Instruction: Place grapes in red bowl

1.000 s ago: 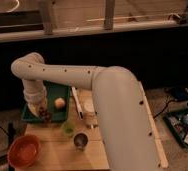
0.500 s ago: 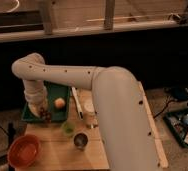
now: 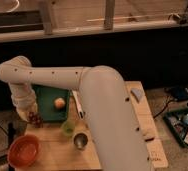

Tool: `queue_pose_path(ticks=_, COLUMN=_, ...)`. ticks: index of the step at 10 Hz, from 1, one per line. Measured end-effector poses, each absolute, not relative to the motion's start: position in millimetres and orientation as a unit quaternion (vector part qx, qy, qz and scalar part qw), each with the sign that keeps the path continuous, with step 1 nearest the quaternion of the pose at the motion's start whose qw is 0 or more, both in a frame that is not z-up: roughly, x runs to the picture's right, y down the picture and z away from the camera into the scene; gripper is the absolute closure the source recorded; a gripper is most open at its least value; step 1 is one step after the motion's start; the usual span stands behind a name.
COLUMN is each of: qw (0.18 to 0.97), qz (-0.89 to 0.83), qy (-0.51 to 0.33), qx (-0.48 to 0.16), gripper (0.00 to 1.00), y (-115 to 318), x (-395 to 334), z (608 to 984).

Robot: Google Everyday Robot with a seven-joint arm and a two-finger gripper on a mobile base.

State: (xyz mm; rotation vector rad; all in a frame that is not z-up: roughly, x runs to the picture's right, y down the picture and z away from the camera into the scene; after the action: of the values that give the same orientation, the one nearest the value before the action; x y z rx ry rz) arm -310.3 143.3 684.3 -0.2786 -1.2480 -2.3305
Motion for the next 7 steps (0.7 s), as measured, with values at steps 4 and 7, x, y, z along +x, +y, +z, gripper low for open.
queue_pose_path(ticks=4, qw=0.253, qz=-0.851, qy=-0.444, qx=-0.117, gripper=1.0, y=159, x=-327, z=663)
queue_pose_path(ticks=7, qw=0.267, qz=-0.847, qy=-0.444, qx=-0.117, gripper=1.0, y=161, x=-331, z=661)
